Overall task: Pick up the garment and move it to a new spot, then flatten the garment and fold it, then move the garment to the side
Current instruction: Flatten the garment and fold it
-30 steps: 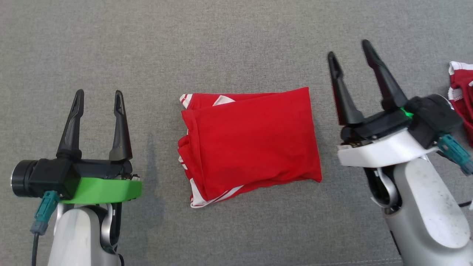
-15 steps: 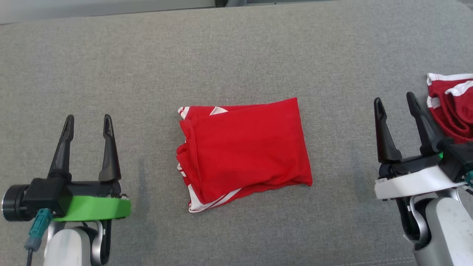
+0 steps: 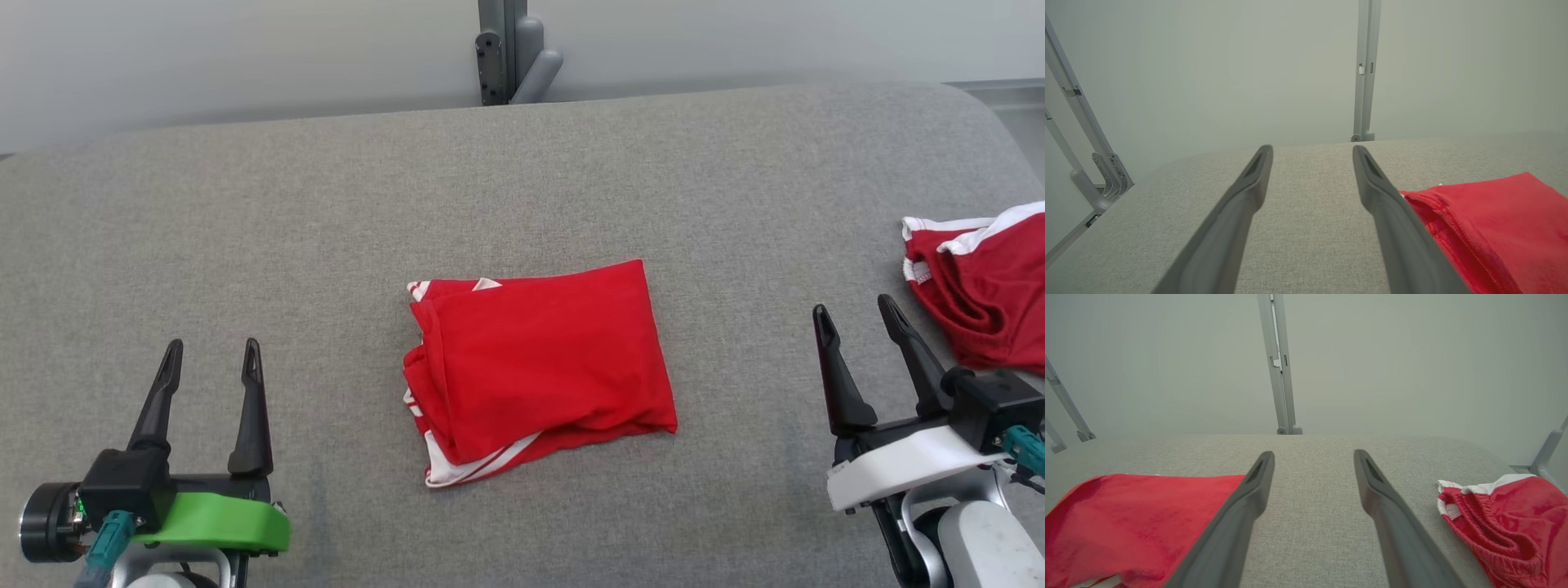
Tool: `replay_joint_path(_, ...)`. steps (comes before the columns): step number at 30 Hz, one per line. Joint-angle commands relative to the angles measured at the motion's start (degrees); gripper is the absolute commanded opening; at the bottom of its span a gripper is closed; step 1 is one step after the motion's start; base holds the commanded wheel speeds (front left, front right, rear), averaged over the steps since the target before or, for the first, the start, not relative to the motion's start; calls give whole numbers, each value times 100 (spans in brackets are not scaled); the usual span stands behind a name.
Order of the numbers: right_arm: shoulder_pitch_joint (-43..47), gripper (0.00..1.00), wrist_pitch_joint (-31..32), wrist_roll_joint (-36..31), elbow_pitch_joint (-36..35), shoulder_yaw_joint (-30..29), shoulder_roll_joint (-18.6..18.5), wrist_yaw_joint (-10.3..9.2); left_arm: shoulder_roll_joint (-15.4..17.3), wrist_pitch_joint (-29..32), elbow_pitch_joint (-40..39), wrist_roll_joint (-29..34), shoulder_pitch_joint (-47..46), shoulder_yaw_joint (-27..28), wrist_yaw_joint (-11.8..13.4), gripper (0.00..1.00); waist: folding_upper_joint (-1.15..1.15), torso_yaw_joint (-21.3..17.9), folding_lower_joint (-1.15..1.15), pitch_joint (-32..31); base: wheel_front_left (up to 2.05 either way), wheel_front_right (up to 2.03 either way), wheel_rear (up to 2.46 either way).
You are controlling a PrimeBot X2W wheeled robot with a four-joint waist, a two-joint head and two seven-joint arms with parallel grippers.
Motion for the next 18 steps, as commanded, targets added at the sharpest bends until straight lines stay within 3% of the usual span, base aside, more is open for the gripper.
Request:
replay_joint_path(1,114,100,37,36,27,-30,-12,-1,59,44,-11,-38,141,-11,0,100,0,-13,0,-238,0,0,0)
replay_joint_path(18,523,100,236,62,-61,-204,-13,-1,100,351,-73,-161,511,-67,83,100,0,-11,0,-684,0,0,0)
